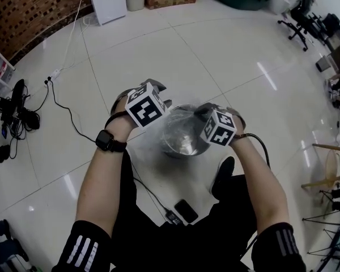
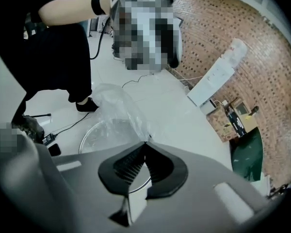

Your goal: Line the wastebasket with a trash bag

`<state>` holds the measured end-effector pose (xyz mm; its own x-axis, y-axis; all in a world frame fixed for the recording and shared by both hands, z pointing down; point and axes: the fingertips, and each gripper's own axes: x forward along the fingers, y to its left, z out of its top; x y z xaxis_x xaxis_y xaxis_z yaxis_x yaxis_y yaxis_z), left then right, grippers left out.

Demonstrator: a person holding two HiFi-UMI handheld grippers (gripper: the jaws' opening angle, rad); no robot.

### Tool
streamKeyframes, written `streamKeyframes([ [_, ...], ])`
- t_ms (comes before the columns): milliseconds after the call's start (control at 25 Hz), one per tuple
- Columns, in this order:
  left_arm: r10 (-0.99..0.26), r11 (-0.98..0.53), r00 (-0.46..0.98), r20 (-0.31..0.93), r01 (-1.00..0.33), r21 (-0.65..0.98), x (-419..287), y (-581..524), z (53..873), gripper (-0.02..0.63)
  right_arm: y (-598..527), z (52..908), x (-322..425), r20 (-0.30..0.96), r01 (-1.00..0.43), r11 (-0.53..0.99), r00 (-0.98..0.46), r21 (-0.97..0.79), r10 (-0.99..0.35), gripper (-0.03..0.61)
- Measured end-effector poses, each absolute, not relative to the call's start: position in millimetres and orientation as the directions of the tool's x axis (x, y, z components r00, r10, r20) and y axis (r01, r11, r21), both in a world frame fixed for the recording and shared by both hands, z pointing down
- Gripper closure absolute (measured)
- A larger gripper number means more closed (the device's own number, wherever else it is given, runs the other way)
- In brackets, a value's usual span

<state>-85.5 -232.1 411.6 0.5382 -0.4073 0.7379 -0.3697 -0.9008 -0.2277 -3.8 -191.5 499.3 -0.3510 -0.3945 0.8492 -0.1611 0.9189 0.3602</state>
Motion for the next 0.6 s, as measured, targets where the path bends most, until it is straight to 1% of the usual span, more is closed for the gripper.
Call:
streamKeyframes([
  [80,-0.385,-0.911,0.544,0.746,-0.354,-0.212,-79.6,-227.6,416.2,0.471,-178.4,491.3,15.9,0.859,-0.143,0.924,-0.341,0.354,-0.382,0.571],
  [160,-0.355,-0.923,0.547,0.758,-0.331,-0.193,-73.4,-222.4,424.1,0.474,-165.2,492.0,37.1,0.879,-0.133,0.933,-0.314,0.334,-0.359,0.571],
  [360,-0.260,-0.956,0.536,0.803,-0.261,-0.136,-54.7,-209.0,454.3,0.487,-137.4,506.3,73.2,0.906,-0.208,0.959,-0.336,0.195,-0.257,0.571],
  [480,-0.159,-0.978,0.486,0.859,-0.195,-0.071,-44.8,-192.2,488.0,0.505,-127.3,522.4,88.4,0.921,-0.220,0.967,-0.333,0.131,-0.201,0.571],
  [600,0.008,-0.996,0.453,0.891,-0.074,0.047,-26.0,-155.4,516.1,0.511,-118.9,539.0,99.5,0.940,-0.208,0.975,-0.313,0.073,-0.137,0.571],
])
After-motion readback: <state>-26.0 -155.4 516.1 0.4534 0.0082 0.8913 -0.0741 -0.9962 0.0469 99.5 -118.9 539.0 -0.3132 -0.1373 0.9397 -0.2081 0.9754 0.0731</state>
